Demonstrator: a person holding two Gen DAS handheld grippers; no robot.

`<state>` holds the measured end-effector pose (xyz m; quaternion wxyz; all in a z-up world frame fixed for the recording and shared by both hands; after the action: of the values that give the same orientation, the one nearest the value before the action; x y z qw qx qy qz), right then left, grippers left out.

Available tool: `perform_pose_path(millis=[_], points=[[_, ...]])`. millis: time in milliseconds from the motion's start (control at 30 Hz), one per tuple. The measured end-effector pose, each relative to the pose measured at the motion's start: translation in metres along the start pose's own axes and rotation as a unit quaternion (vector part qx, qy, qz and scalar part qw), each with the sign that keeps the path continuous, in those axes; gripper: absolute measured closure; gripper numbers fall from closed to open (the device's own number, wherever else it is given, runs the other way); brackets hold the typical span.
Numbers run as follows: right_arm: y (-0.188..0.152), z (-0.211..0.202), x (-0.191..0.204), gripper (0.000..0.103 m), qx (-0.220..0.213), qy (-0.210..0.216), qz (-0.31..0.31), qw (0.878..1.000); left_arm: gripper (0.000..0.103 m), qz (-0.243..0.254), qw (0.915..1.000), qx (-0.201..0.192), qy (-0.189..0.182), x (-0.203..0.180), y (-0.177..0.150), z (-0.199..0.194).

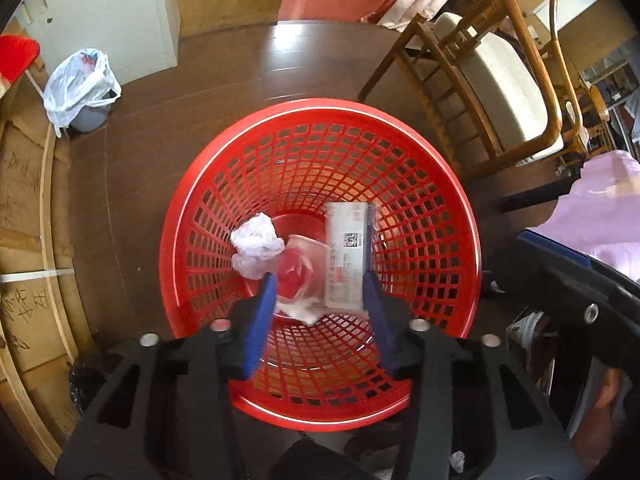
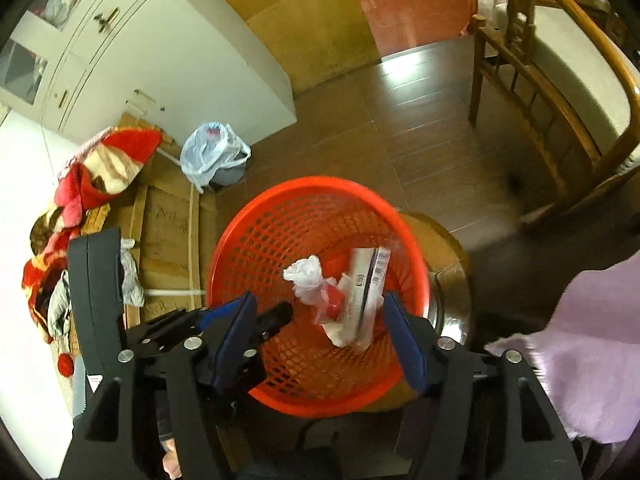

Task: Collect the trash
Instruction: 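Open both tools to drop the box and plastic cup into the wastebasket, then bring both open tools back over the table toward the remaining trash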

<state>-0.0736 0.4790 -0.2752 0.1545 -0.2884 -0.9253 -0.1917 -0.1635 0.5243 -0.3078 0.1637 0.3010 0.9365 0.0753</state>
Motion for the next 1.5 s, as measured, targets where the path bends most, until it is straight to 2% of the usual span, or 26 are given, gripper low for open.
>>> perform_pose_path(millis=[133,267,400,533,733,800,900,1033,1233,1367,1500], points=[[-0.002,-0.022,-0.009,0.038,-0.016,-0.009,0.005,1.0,0.051,0.001,0.9999,-0.016,0.003,-0.004,0.003,-0.012],[-0.013,-0.063,-0.004,0.038,-0.042,-0.017,-0.018,0.999,0.046,0.016,0.999,-0.041,-0.002,-0.021,0.004,-0.037],[-0.028,-0.106,-0.006,0.038,-0.067,-0.028,-0.032,0.997,0.044,0.038,0.9971,-0.065,-0.011,-0.049,-0.001,-0.066],[-0.046,-0.159,-0.014,0.038,-0.113,-0.038,-0.037,0.992,0.04,0.074,0.9926,-0.089,-0.036,-0.092,-0.013,-0.097],[-0.079,-0.238,-0.054,0.038,-0.185,-0.057,0.003,0.981,0.035,0.158,0.9772,-0.131,-0.055,-0.169,-0.033,-0.144],[-0.092,-0.263,-0.071,0.038,-0.208,-0.068,0.018,0.975,0.033,0.176,0.9723,-0.14,-0.065,-0.191,-0.041,-0.155],[-0.112,-0.295,-0.096,0.031,-0.239,-0.077,0.051,0.967,0.027,0.202,0.9652,-0.146,-0.078,-0.225,-0.054,-0.167],[-0.141,-0.331,-0.133,0.031,-0.268,-0.093,0.085,0.955,0.025,0.24,0.9541,-0.152,-0.095,-0.277,-0.072,-0.179],[-0.188,-0.381,-0.188,0.024,-0.31,-0.124,0.14,0.932,0.021,0.305,0.9321,-0.162,-0.108,-0.35,-0.105,-0.187],[-0.225,-0.408,-0.223,0.024,-0.326,-0.151,0.173,0.917,0.02,0.339,0.9208,-0.159,-0.111,-0.389,-0.122,-0.179],[-0.248,-0.427,-0.255,0.024,-0.339,-0.17,0.206,0.902,0.02,0.369,0.9099,-0.152,-0.114,-0.423,-0.143,-0.172]])
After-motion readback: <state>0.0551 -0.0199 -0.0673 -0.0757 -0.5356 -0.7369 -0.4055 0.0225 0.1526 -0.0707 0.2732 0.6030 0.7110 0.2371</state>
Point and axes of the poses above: each gripper's, at about its wrist camera, not at the fingertips, and z roughly the way its jaws point, x to its left, y to its top, the point moved 9 cm from there along z, roughly the way its jaws point, and after that the axes turned 2 degrees about -x, right-handed, at the moved point
